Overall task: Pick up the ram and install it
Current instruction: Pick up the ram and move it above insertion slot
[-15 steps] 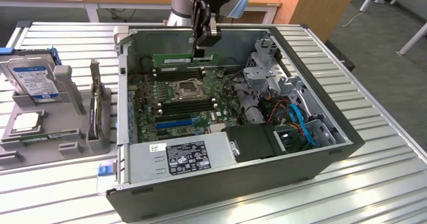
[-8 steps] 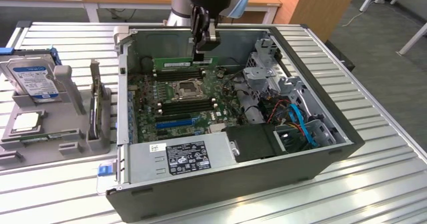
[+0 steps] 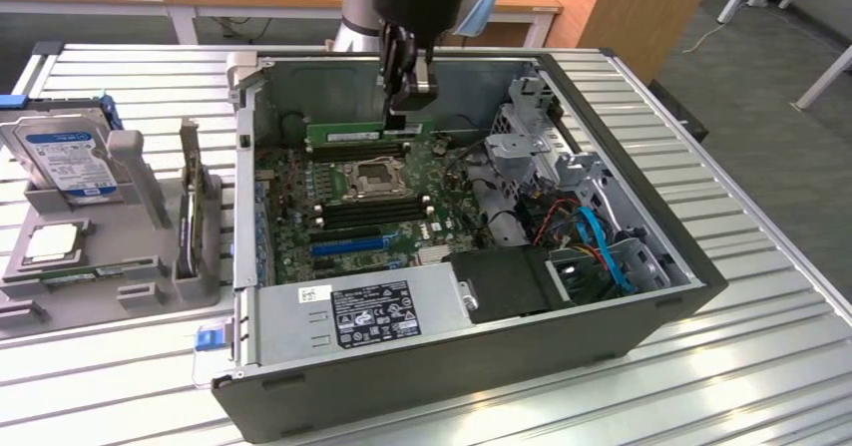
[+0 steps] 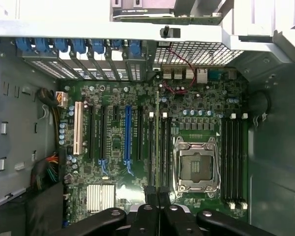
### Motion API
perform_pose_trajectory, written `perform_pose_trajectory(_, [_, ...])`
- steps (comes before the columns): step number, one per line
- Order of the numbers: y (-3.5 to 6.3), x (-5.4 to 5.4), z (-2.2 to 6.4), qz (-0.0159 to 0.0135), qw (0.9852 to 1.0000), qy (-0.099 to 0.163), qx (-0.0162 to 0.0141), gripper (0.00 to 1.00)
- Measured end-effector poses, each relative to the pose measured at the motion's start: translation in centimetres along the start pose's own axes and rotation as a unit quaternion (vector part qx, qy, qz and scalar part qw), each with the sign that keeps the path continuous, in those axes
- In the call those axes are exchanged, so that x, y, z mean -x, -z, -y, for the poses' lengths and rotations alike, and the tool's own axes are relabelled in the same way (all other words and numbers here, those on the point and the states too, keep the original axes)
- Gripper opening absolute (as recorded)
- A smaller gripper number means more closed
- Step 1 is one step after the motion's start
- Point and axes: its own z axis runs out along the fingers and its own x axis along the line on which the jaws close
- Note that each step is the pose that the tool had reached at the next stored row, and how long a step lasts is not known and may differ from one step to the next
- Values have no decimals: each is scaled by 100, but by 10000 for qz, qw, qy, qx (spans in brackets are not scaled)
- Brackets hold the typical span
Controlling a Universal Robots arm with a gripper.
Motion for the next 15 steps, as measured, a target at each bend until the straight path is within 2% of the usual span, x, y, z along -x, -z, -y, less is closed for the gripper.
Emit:
perform_pose_trajectory(10, [-29,-1,4,0,10000,-1,0,11])
perform_pose_trajectory(15, [-26,0,71,0,10000,0,0,11])
